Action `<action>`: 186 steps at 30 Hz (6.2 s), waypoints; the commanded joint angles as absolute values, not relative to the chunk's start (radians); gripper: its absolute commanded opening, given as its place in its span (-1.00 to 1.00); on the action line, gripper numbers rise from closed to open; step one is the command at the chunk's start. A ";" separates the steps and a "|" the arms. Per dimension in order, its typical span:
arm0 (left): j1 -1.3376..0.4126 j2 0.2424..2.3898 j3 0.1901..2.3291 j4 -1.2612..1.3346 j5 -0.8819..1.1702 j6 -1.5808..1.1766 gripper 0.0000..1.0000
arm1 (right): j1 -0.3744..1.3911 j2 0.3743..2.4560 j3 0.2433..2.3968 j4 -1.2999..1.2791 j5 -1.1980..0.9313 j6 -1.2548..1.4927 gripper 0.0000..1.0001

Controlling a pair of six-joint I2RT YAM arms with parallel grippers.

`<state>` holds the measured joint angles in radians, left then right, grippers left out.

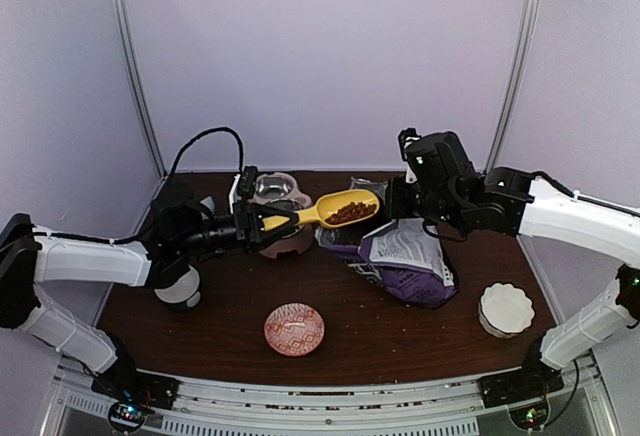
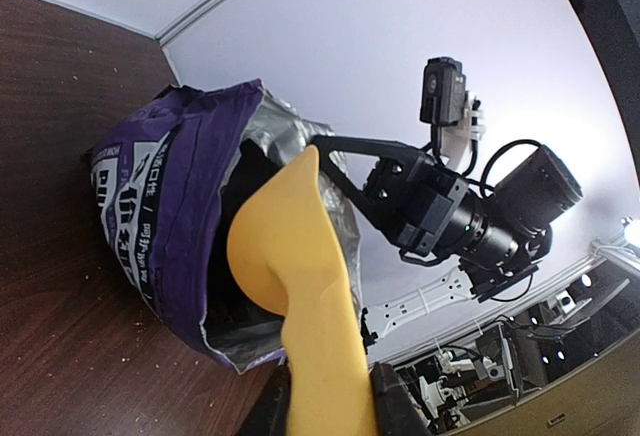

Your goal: Serve the pet food

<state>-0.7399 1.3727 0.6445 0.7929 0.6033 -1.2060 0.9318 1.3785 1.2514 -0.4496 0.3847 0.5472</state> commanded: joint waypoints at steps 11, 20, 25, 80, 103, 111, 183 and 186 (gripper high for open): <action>-0.699 1.309 0.638 0.925 0.737 -1.229 -1.00 | 0.908 1.345 1.236 -0.468 0.413 0.553 -1.00; -0.578 1.180 0.643 0.705 0.705 -1.243 -1.00 | 0.902 1.338 1.233 -0.468 0.409 0.551 -1.00; -0.454 1.118 0.664 0.453 0.682 -1.168 -1.00 | 0.900 1.332 1.224 -0.458 0.404 0.550 -1.00; -0.324 1.485 1.225 -0.459 0.386 -0.295 -1.00 | 0.896 1.377 1.255 -0.457 0.370 0.529 -1.00; -0.473 1.335 1.264 -0.534 0.064 -0.192 -1.00 | 0.897 1.383 1.261 -0.458 0.354 0.522 -1.00; -0.547 1.130 1.280 -0.478 0.492 -0.368 -1.00 | 0.908 1.410 1.281 -0.449 0.325 0.502 -1.00; -0.825 1.680 0.905 0.139 0.319 -0.734 -1.00 | 0.640 1.235 0.638 -0.155 -0.060 0.746 -0.14; -0.829 1.726 0.922 0.246 0.364 -0.749 -1.00 | 0.640 1.278 0.626 -0.119 -0.105 0.760 -0.38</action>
<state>-0.8261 1.6646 0.9203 0.0956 0.3279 -0.7429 0.6399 1.2308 0.6525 -0.2104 -0.0113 0.7368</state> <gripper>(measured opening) 0.220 0.353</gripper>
